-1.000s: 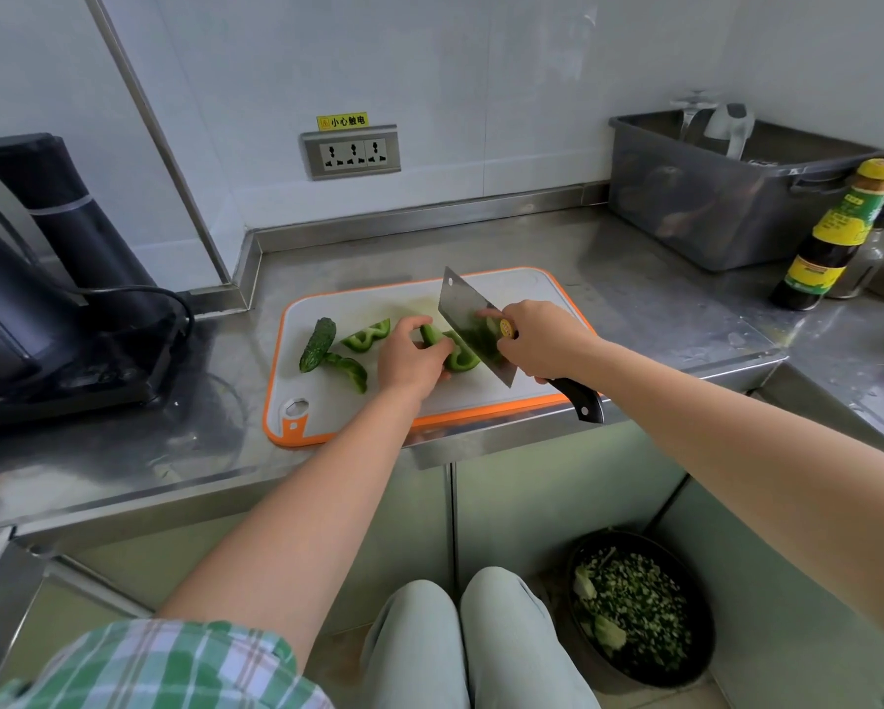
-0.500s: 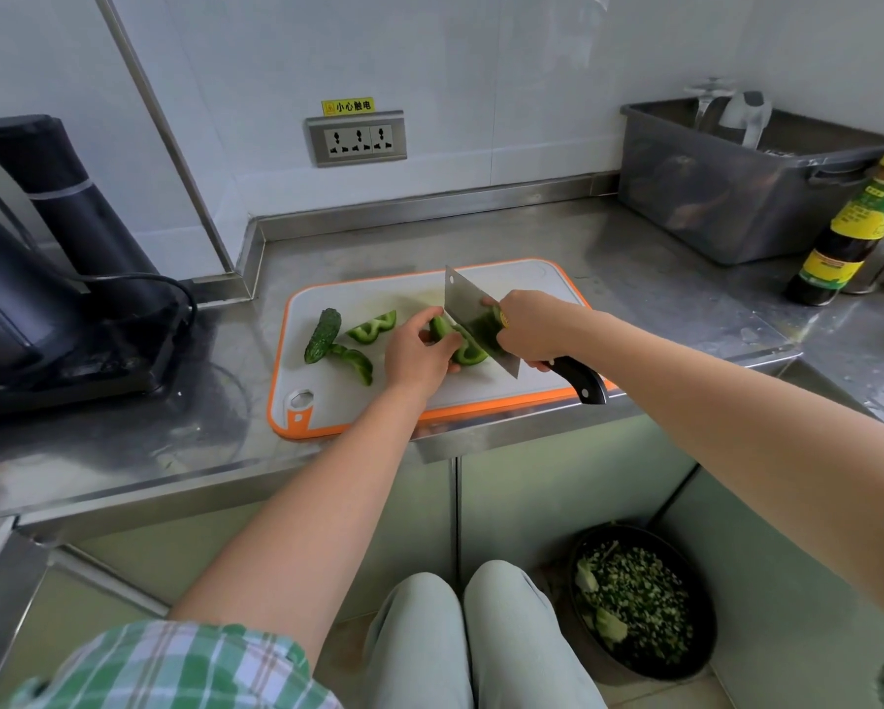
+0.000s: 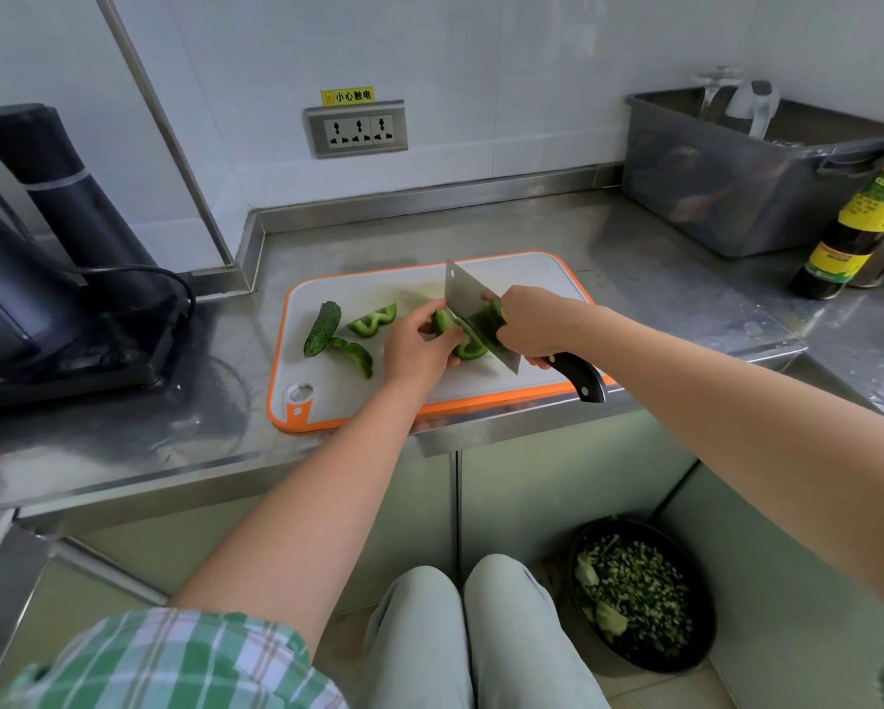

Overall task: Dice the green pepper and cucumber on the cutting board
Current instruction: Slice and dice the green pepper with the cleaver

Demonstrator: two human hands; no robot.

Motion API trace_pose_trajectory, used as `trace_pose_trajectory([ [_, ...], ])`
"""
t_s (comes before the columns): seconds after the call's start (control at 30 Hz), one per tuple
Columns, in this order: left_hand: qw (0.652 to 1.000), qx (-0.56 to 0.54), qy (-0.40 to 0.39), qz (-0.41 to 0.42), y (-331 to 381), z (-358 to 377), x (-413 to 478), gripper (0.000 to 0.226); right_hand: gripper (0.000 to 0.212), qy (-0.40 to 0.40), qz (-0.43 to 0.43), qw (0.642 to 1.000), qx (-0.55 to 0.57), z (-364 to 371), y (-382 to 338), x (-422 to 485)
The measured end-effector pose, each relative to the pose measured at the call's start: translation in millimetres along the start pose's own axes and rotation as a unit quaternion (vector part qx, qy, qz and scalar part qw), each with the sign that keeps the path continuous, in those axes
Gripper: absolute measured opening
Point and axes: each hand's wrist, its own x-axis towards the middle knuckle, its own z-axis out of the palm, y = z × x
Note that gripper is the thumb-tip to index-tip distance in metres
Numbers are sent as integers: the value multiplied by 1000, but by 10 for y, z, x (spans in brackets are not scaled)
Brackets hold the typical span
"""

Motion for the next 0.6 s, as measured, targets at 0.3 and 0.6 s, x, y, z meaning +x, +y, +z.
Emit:
trace_pose_trajectory([
  [0.3,1000,-4,2,29,-63,-6,-8,42,18,67,10,997,40,211,-15,87],
  [0.6,1000,-4,13,17,-47,15,-28,45,12,145,36,983,103,213,180,74],
])
